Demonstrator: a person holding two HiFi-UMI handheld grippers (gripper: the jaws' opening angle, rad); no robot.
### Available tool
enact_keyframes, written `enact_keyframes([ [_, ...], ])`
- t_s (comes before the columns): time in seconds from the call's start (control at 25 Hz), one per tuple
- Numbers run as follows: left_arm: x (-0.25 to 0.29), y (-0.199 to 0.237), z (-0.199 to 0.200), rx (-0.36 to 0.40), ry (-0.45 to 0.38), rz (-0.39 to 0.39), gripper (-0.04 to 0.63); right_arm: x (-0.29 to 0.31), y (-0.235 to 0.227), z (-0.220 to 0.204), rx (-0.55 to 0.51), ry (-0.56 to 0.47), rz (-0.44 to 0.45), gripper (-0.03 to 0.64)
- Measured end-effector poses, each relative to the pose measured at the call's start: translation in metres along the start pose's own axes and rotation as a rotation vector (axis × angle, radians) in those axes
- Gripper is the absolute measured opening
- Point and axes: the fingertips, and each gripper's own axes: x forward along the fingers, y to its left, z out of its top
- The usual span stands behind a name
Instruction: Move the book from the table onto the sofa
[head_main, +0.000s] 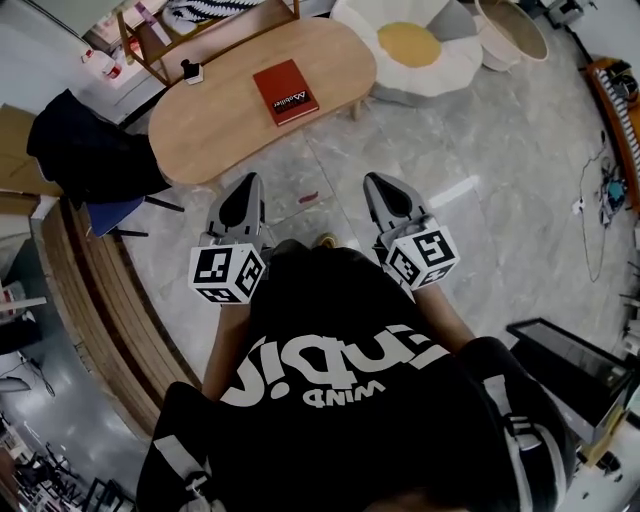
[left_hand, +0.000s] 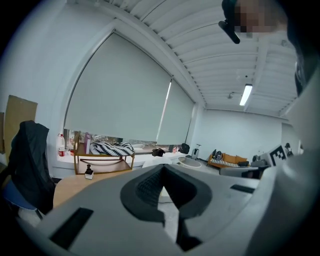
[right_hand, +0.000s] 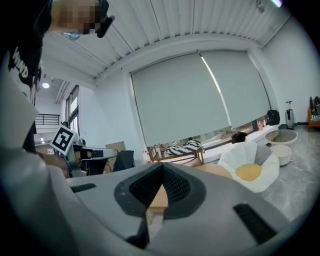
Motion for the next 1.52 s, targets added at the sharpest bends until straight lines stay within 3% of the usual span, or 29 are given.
enact_keyframes([
  [0.4,0.023,0.013,0.003,-0.002,-0.015,0.051,0.006,0.039,-0.012,0.000,-0.005,0.021,0.074,-0.001],
  [0.92,0.097,0.048,0.015,-0.019,-0.022,0.020,0.006,0.100,-0.056,0.016,-0.016,0.015,0.042,-0.002],
  [1.52,0.195,0.113,0.058,-0.006,0.001,0.009,0.006,0.210,-0.101,0.056,-0.010,0.034,0.034,-0.002],
])
